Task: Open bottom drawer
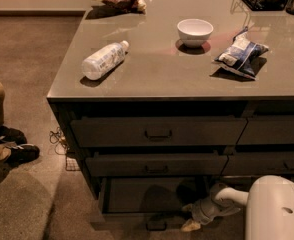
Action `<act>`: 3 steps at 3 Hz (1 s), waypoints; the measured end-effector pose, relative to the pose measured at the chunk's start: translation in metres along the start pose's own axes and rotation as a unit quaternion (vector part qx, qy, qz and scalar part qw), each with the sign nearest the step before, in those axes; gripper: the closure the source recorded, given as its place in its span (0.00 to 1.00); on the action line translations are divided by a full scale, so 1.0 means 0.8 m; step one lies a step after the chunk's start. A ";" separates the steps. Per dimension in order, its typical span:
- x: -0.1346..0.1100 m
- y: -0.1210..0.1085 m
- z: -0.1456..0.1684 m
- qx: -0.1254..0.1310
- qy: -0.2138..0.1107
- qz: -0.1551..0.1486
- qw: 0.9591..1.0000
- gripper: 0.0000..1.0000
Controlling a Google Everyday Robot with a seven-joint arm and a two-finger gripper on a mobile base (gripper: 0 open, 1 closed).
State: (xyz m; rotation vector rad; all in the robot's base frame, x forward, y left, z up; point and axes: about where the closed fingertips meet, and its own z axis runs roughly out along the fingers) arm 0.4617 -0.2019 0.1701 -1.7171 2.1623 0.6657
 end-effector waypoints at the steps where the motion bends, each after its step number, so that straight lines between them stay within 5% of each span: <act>1: 0.003 0.014 -0.002 -0.005 -0.002 0.003 1.000 0.70; 2: 0.009 0.034 -0.004 -0.013 -0.001 0.008 1.000 0.93; 3: 0.018 0.053 -0.009 -0.013 -0.003 0.021 1.000 1.00</act>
Offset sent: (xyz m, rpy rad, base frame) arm -0.0456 -0.0082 0.0099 0.0018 0.0471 -0.0064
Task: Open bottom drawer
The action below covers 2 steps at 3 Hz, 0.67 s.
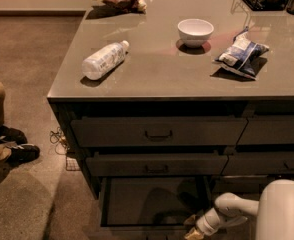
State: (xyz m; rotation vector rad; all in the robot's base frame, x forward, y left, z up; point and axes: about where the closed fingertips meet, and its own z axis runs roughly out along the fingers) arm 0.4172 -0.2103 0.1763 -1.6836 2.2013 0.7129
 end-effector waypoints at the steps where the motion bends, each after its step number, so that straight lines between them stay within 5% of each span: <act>1: 0.000 0.000 0.000 0.000 0.000 0.000 1.000 0.84; 2: 0.000 0.002 0.003 -0.002 -0.001 0.000 1.000 0.61</act>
Offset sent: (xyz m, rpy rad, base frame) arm 0.0000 0.0000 0.0000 0.0000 0.0000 0.0000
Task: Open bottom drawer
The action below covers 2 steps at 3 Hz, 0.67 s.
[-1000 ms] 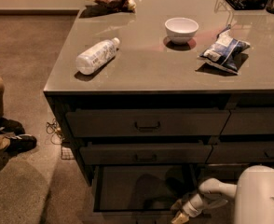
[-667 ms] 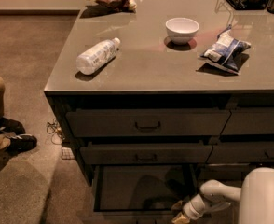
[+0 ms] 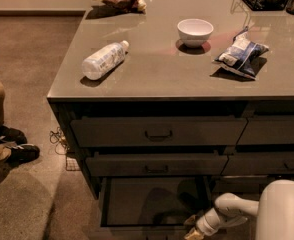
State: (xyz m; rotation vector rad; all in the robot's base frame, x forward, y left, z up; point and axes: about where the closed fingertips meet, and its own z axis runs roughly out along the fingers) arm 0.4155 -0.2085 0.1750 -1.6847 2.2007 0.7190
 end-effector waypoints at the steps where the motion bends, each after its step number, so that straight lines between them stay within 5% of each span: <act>1: 0.000 0.002 0.003 -0.002 -0.001 0.000 1.000 0.37; 2: -0.003 0.002 -0.005 0.000 -0.008 -0.009 1.000 0.14</act>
Offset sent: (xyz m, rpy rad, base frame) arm 0.0072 -0.0093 0.0227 0.0436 -0.0567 0.0332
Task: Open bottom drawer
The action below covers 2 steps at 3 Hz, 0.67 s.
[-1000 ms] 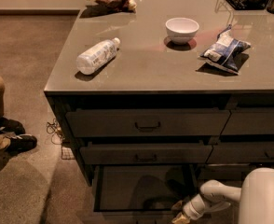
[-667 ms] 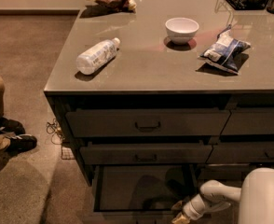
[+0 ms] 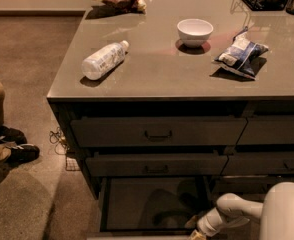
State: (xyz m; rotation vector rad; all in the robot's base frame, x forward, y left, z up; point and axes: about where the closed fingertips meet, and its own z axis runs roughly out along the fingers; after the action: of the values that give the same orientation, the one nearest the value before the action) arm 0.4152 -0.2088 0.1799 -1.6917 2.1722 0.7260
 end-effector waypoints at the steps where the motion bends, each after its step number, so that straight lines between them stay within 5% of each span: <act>1: -0.008 -0.004 -0.027 0.019 -0.012 -0.023 0.999 0.00; 2: -0.016 -0.010 -0.066 0.052 -0.029 -0.045 0.997 0.00</act>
Offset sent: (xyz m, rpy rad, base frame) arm 0.0279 -0.0419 0.0882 0.0508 -0.2560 -0.0073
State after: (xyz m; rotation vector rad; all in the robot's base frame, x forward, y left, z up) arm 0.4303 -0.2285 0.2286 -1.6815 2.0445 0.6187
